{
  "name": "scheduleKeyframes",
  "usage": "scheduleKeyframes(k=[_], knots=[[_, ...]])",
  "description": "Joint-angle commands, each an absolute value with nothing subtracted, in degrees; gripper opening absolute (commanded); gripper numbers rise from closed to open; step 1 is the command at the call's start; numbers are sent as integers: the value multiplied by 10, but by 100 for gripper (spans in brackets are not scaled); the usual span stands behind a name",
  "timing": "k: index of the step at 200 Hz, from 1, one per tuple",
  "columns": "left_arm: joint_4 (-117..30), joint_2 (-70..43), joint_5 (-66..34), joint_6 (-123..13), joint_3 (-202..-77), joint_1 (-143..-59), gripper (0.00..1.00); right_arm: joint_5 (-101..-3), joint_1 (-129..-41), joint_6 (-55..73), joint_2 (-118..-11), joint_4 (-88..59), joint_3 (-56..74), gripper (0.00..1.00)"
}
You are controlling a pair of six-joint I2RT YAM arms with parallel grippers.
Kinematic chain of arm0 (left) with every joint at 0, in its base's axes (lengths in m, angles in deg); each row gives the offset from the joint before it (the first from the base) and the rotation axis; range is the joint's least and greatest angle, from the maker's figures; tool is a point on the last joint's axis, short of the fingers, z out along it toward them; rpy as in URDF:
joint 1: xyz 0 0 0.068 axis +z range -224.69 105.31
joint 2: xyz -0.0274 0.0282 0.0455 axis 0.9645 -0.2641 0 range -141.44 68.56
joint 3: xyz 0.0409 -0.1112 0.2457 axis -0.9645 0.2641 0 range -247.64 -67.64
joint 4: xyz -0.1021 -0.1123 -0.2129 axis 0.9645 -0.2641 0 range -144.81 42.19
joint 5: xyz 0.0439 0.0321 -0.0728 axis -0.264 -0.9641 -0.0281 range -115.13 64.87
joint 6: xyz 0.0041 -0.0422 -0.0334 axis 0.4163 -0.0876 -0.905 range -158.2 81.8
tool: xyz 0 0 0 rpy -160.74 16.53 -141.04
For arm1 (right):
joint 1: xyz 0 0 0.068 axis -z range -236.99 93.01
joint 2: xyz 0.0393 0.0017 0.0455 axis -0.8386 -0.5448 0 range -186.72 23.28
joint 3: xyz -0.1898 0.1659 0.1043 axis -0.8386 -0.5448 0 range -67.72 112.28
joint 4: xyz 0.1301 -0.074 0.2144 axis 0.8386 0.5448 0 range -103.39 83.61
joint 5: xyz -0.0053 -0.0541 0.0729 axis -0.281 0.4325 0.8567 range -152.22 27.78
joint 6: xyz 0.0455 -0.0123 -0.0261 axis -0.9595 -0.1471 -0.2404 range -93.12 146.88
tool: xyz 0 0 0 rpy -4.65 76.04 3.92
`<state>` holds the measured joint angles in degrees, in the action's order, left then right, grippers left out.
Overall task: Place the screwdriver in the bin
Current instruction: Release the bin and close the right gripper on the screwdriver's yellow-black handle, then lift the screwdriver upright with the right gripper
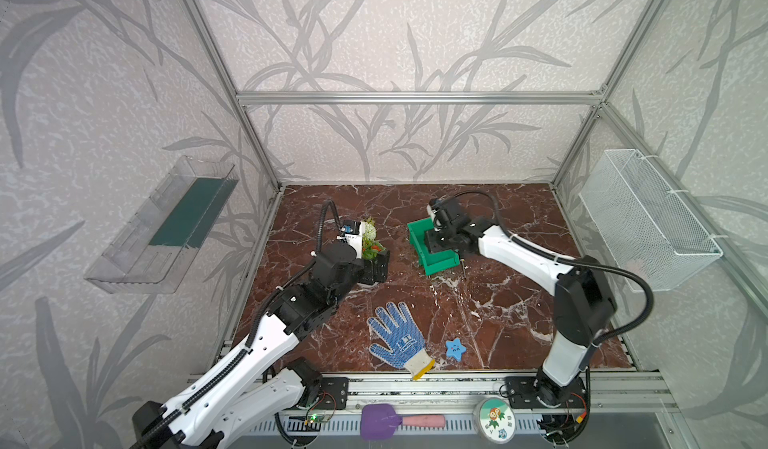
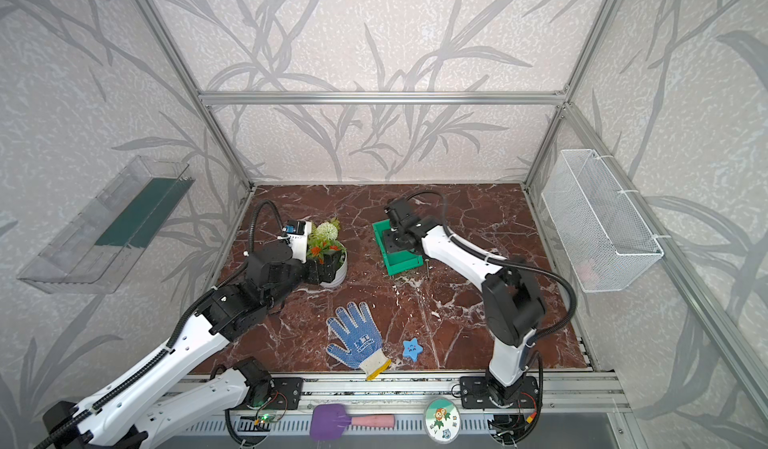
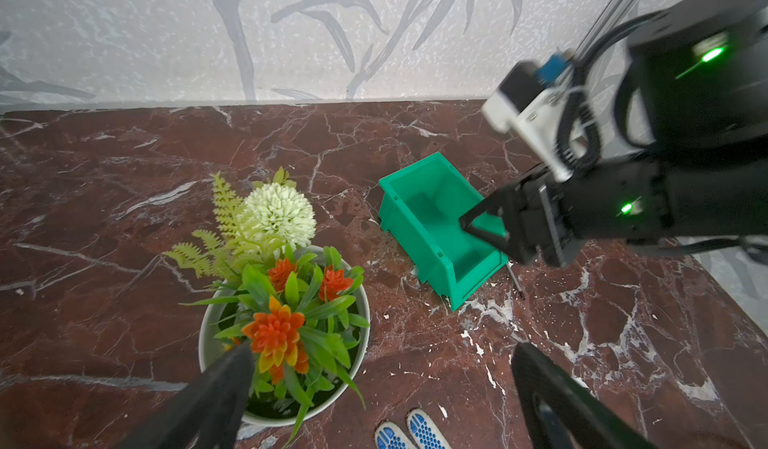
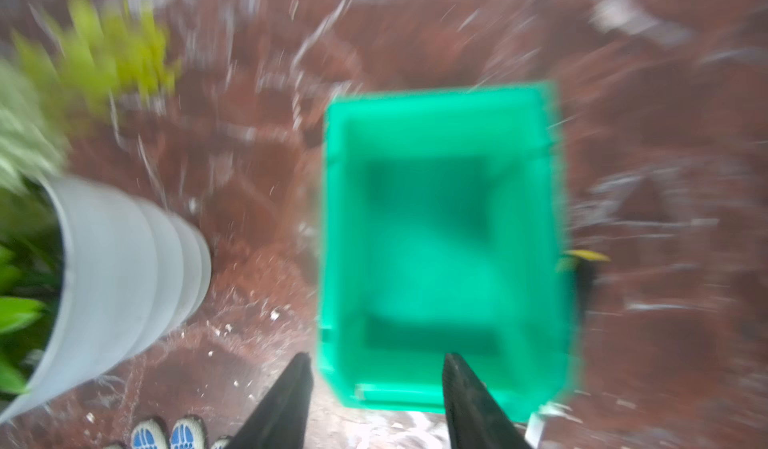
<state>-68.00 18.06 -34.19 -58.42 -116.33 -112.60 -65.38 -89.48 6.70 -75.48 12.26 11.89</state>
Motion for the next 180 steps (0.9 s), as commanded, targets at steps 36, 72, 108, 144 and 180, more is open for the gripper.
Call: scheduleKeyframes(k=[36, 72, 108, 144, 180], knots=[[-604, 72, -314, -601, -1211, -1195, 99, -583, -747, 46, -758, 59, 32, 53], [-600, 1, -315, -598, -1257, -1236, 99, -539, -722, 26, -865, 129, 110, 48], [-595, -13, -327, -596, -1255, -1254, 99, -491, -721, 32, -925, 130, 138, 45], [-609, -6, -341, -592, -1247, -1255, 99, -482, -725, 30, -928, 117, 128, 46], [-610, 3, -349, -586, -1244, -1255, 99, -501, -746, 36, -936, 127, 121, 46]])
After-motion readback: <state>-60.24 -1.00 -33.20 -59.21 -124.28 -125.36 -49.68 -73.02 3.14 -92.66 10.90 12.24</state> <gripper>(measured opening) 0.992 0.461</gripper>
